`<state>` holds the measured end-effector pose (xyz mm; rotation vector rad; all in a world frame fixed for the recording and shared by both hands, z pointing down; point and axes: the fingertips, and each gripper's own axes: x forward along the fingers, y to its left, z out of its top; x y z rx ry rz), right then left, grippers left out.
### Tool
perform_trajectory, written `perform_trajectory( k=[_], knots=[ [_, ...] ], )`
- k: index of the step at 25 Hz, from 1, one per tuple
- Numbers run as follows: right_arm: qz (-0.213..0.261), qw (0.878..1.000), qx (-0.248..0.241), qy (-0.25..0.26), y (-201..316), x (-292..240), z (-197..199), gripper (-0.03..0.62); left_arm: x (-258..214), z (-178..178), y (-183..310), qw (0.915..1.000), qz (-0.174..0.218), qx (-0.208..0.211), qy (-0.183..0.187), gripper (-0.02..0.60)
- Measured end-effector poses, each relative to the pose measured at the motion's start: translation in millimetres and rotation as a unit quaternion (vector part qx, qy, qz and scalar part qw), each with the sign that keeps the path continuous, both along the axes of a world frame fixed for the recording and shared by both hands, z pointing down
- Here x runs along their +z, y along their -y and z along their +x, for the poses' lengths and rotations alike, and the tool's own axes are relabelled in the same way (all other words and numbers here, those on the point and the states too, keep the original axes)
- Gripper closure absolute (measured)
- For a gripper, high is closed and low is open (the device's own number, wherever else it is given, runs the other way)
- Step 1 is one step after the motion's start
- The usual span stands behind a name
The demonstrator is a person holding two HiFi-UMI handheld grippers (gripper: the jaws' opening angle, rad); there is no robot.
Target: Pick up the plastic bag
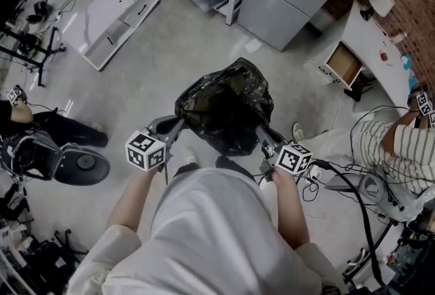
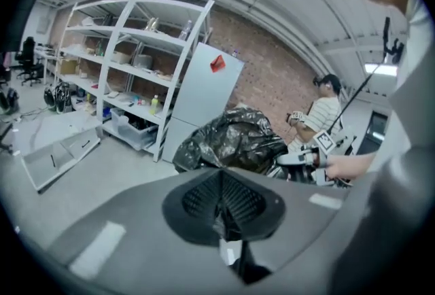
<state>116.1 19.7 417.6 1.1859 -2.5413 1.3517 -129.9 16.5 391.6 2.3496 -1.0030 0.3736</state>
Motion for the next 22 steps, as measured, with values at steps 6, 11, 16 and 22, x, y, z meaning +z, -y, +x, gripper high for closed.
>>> perform_trajectory(
  k=[6, 11, 16, 22],
  knots=[
    [0.046, 0.998, 0.028, -0.016, -13, -47, -27, 0.591, -47, -34, -7, 0.9988, 0.045, 0.022, -0.003, 0.575],
    [0.085, 0.995, 0.039, -0.023, -26, -86, -53, 0.591, -84, -57, -13, 0.9956, 0.079, 0.049, -0.013, 0.575],
    [0.102, 0.993, 0.043, -0.03, -37, -100, -65, 0.591, -103, -65, -20, 0.9923, 0.1, 0.07, -0.021, 0.575],
    [0.111, 0.992, 0.051, -0.037, -41, -105, -58, 0.592, -107, -51, -22, 0.9882, 0.131, 0.073, 0.028, 0.575]
  ],
)
